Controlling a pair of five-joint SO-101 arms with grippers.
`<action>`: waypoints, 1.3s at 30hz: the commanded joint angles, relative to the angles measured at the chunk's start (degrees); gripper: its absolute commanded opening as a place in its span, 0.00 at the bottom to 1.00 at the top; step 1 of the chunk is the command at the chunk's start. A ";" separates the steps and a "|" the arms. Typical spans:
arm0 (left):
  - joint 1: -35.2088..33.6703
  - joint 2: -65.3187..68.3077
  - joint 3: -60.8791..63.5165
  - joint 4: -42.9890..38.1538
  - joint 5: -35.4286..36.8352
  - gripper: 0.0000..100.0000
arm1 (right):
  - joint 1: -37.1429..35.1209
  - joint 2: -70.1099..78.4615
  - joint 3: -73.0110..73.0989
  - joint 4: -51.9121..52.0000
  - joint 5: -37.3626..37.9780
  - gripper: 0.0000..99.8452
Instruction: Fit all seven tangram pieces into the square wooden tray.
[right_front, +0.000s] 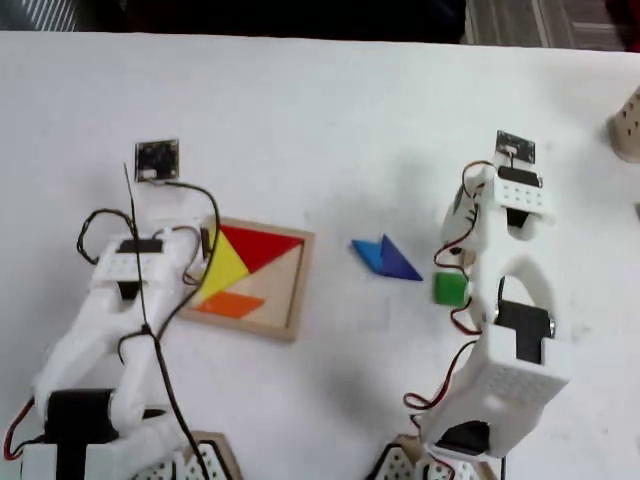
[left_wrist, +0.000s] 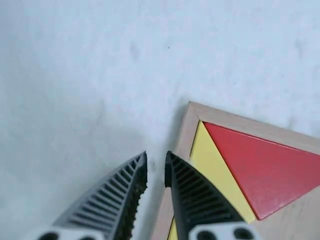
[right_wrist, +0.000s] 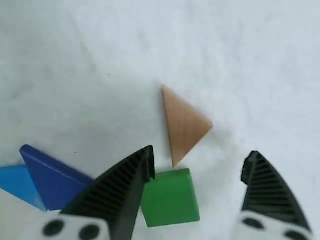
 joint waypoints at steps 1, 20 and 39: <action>0.22 0.13 -2.29 -1.14 -0.44 0.08 | -0.92 -3.12 -2.46 -1.80 0.44 0.25; 0.22 0.13 -2.29 -1.05 -0.44 0.08 | 1.36 2.68 -2.90 -7.69 0.97 0.20; 0.22 0.13 -2.29 -0.97 -0.44 0.08 | 1.01 7.25 -6.77 -7.43 3.69 0.19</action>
